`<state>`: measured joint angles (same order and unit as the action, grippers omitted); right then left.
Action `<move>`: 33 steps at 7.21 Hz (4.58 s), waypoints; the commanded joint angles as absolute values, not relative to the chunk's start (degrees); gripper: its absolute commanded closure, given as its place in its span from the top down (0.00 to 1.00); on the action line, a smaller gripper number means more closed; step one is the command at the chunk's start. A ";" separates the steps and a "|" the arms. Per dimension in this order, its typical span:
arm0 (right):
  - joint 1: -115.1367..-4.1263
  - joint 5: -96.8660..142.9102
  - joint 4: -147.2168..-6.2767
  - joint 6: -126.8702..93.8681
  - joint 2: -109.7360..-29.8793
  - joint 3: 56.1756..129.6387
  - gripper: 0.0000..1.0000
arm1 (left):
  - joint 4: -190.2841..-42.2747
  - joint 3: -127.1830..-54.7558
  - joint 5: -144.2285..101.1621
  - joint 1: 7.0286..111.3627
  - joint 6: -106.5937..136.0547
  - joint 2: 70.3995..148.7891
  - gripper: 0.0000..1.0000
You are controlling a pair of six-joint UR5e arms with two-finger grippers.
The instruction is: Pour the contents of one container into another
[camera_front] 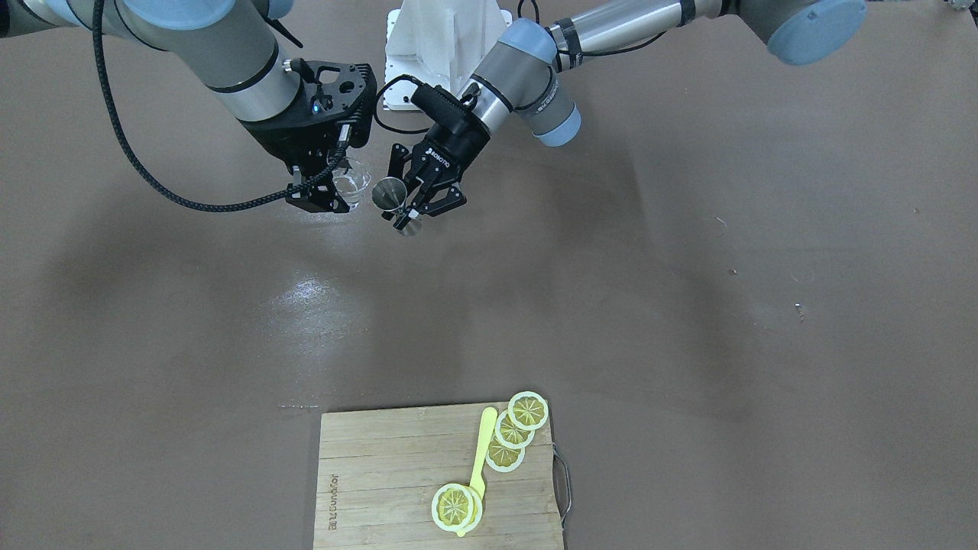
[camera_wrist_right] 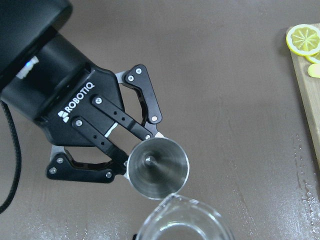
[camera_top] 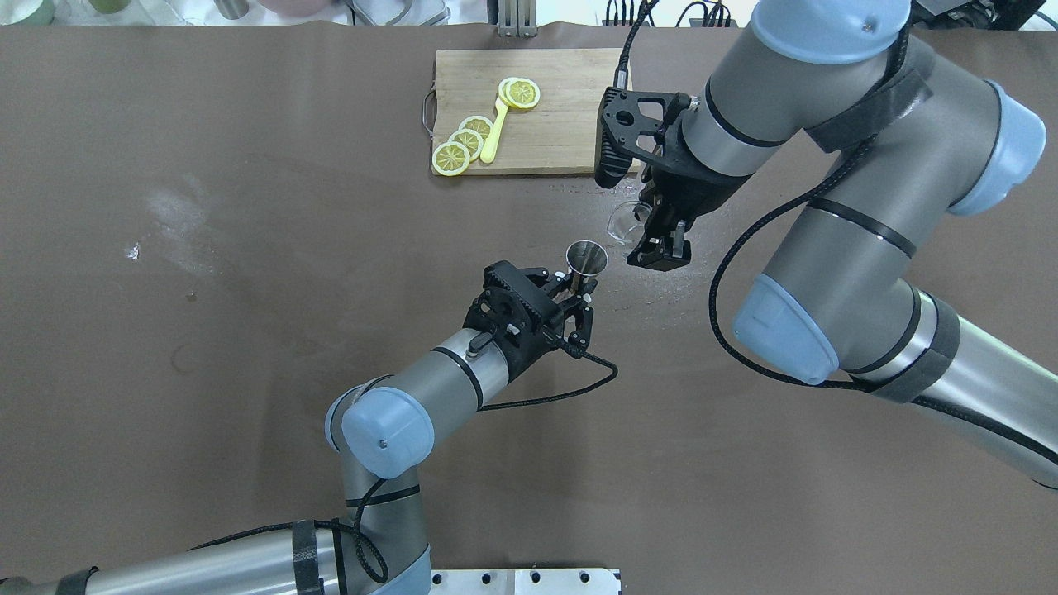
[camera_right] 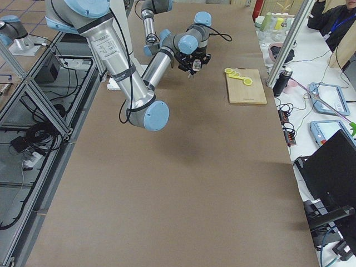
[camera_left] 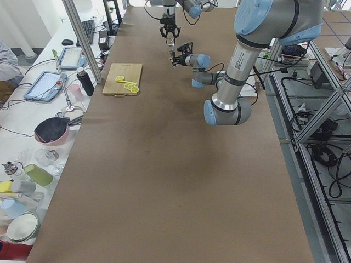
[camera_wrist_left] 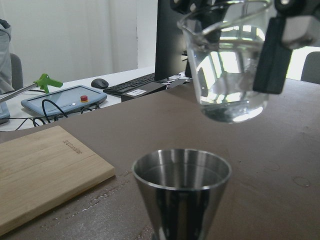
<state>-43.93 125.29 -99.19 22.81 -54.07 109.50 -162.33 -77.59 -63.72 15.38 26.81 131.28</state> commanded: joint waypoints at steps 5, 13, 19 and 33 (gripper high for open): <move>-41.75 120.50 -109.14 27.76 -50.81 109.16 0.00 | -162.25 -77.26 -63.72 15.38 26.81 131.22 0.00; -40.96 117.08 -116.09 32.15 -43.51 102.66 0.00 | -162.33 -77.52 -63.72 15.38 26.81 131.22 0.00; -38.94 114.96 -124.61 38.66 -41.31 102.92 0.00 | -162.33 -77.52 -63.63 15.38 26.81 131.22 0.00; -38.41 110.66 -138.25 49.74 -31.82 94.22 0.00 | -162.33 -77.61 -63.72 15.38 26.72 131.31 0.00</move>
<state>-38.83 111.22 -138.05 49.25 -32.17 94.81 -162.33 -77.61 -63.68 15.38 26.75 131.31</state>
